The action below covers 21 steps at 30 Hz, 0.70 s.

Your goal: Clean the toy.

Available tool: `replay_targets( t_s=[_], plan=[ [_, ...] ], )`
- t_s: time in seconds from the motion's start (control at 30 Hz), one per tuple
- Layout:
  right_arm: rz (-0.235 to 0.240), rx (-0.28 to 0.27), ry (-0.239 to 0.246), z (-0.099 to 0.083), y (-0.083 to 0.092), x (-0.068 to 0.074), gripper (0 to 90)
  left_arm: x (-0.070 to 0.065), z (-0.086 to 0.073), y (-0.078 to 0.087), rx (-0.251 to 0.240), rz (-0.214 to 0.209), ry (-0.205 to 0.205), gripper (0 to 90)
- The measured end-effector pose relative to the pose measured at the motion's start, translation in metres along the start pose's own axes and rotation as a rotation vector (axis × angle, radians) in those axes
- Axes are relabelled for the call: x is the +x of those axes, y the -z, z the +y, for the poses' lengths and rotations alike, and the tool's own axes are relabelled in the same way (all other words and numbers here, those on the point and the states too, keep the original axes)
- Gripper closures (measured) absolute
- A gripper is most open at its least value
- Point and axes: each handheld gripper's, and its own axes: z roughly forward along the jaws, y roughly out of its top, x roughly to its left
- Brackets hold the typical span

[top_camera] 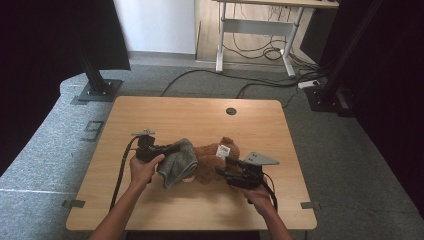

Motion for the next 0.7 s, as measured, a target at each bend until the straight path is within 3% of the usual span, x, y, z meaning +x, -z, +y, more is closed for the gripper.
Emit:
replay_targets(
  t_s=[0.17,0.3,0.57,0.7],
  plan=[
    [-0.031,-0.004,-0.040,0.000,0.011,-0.020,37.4,0.000,0.001,-0.001,0.002,0.009,-0.001,78.4],
    [-0.036,-0.004,-0.103,-0.006,0.019,-0.038,35.7,0.001,0.002,-0.001,0.006,0.007,0.001,78.4],
    [-0.079,0.126,-0.079,-0.025,0.006,-0.048,33.5,0.001,0.002,-0.001,0.006,0.009,0.000,78.3],
    [-0.059,0.149,-0.060,-0.029,-0.002,-0.047,46.5,0.001,0.002,0.000,0.002,0.010,0.000,78.3]
  ],
)
